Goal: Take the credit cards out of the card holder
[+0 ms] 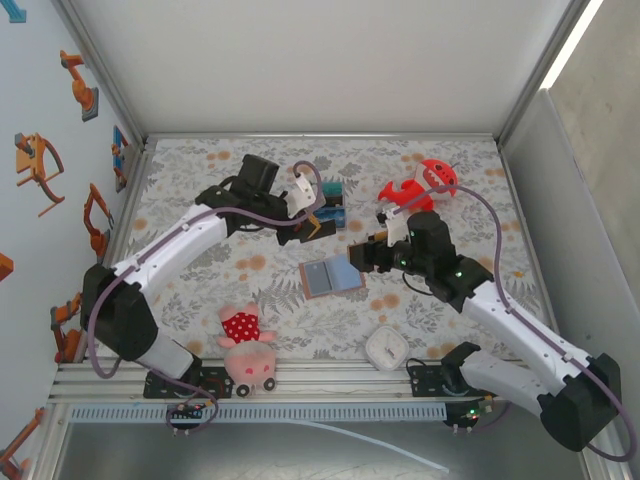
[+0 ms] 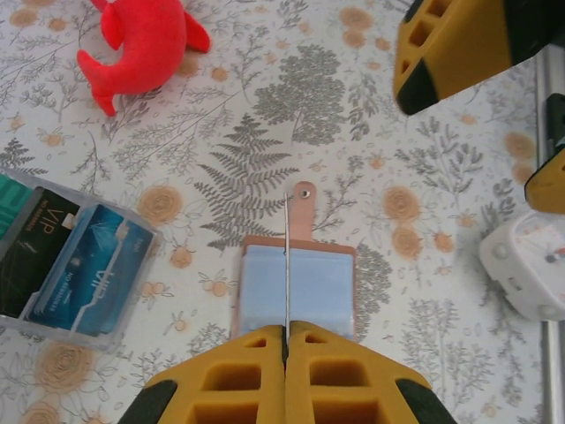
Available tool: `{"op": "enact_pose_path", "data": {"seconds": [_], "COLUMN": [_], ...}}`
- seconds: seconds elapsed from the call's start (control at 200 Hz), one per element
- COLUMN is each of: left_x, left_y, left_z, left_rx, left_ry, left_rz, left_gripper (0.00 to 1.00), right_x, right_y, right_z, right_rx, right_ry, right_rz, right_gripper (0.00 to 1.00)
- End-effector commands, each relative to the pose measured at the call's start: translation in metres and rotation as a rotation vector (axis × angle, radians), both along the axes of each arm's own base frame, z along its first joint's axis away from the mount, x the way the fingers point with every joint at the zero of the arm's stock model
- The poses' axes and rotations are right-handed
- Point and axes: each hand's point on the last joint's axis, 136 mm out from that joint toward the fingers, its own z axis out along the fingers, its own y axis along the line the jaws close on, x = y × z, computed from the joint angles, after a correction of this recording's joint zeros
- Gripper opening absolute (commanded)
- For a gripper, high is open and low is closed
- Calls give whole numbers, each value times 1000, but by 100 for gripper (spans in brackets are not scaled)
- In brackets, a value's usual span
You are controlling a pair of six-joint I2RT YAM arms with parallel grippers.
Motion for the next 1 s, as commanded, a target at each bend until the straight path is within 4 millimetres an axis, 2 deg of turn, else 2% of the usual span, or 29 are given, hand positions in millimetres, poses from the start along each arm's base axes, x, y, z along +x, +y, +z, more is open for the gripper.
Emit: {"op": "enact_pose_path", "data": {"seconds": [0.0, 0.331, 0.486, 0.671, 0.997], "left_x": [23, 81, 100, 123, 143], "left_y": [-9, -21, -26, -31, -33], "left_z": [9, -19, -35, -45, -66], "left_rx": [-18, 27, 41, 24, 30], "left_ry": [-115, -132, -145, -145, -131], "left_rz": [-54, -73, -99, -110, -146], "left_gripper": [0, 0, 0, 0, 0], "right_x": [17, 25, 21, 16, 12], "right_y": [-31, -66, -69, -72, -80], "right_z": [-10, -21, -17, -12, -9], "right_rx": [-130, -207, -183, -154, -146], "right_ry": [16, 55, 62, 61, 53], "right_rz": [-187, -387, -406, -418, -445], "right_gripper": [72, 72, 72, 72, 72]}}
